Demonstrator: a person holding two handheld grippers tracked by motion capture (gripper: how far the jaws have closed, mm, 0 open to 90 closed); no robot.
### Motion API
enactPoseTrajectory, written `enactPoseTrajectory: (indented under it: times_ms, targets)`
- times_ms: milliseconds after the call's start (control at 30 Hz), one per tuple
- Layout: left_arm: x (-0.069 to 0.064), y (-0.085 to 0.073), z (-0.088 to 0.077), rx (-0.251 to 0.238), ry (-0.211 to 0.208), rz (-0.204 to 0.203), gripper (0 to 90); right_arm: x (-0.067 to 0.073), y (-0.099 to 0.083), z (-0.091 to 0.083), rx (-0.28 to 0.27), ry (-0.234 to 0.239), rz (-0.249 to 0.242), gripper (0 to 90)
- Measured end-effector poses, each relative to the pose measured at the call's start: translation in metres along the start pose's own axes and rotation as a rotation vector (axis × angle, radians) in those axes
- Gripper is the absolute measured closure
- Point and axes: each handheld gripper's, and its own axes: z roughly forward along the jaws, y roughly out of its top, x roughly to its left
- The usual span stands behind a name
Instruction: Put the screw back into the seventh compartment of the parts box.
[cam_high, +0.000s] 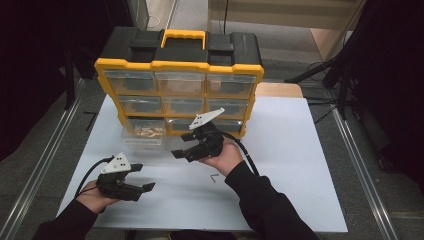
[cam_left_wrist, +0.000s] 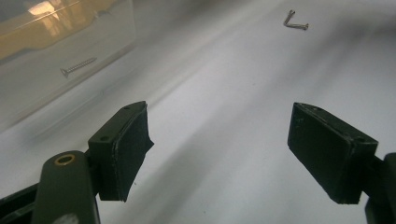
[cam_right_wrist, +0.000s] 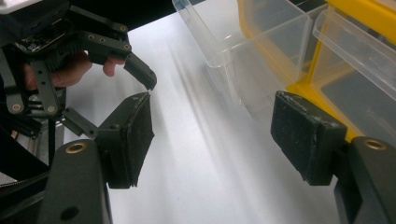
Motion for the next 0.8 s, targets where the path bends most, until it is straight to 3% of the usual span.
enactPoseTrajectory:
  times_ms: [167, 567, 667, 800]
  targets:
    - [0.000, 0.000, 0.000, 0.005, 0.000, 0.000, 20.7, 0.001, -0.007, -0.005, -0.014, 0.003, -0.007, 30.9]
    - [0.000, 0.000, 0.001, 0.009, 0.001, 0.002, 20.7, 0.005, -0.027, -0.011, 0.013, 0.008, 0.000, 30.9]
    - [-0.001, 0.000, 0.002, 0.005, 0.001, 0.001, 20.7, 0.006, -0.033, -0.012, -0.008, 0.027, 0.032, 31.3]
    - [-0.002, 0.001, 0.002, 0.005, -0.001, 0.008, 20.7, 0.007, -0.039, -0.014, -0.012, -0.008, -0.008, 31.4]
